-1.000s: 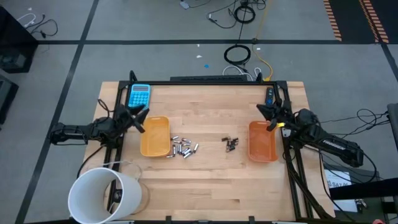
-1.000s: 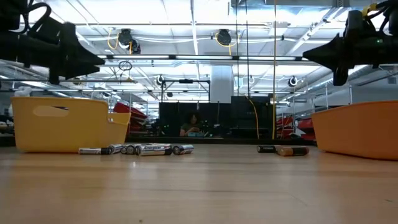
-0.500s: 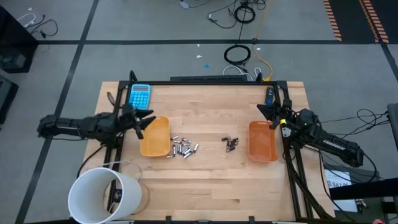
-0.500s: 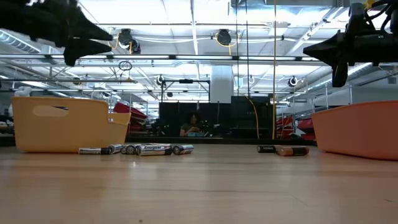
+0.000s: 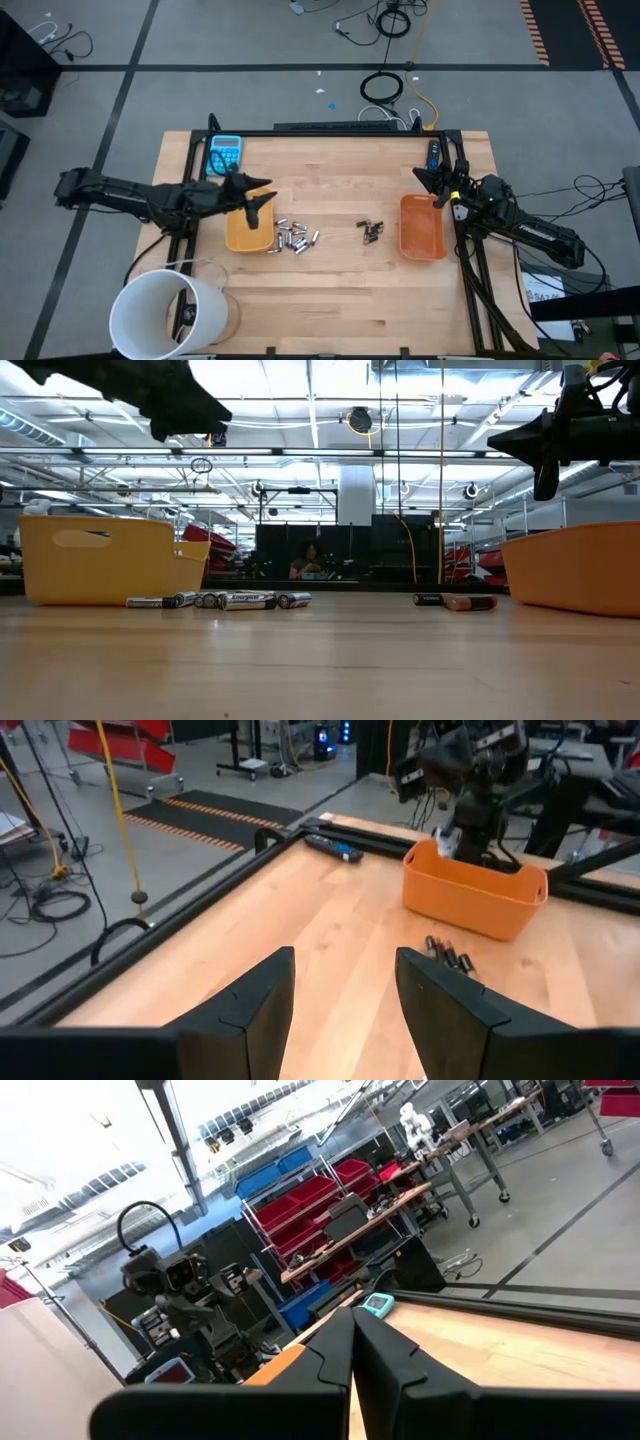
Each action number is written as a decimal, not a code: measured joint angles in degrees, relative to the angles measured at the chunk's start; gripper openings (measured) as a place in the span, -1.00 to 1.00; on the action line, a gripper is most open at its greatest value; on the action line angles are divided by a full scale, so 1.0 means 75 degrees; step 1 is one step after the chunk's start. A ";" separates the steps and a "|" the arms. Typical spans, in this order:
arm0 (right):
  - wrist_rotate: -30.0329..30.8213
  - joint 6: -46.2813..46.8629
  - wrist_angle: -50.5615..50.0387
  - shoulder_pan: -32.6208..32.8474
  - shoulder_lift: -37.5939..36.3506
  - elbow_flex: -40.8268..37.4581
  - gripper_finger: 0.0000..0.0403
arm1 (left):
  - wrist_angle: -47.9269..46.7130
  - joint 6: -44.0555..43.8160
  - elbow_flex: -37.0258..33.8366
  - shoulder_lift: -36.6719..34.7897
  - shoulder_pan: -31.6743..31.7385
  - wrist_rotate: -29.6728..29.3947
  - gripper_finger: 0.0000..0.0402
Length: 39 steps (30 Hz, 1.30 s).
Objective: Sort batteries
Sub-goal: Put the black battery into the orange bin
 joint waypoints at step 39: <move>-0.0176 -0.5596 -0.4308 0.2591 1.0130 0.6632 -0.58 | -0.1322 -0.0866 0.2630 0.4716 -0.0482 0.0730 -0.08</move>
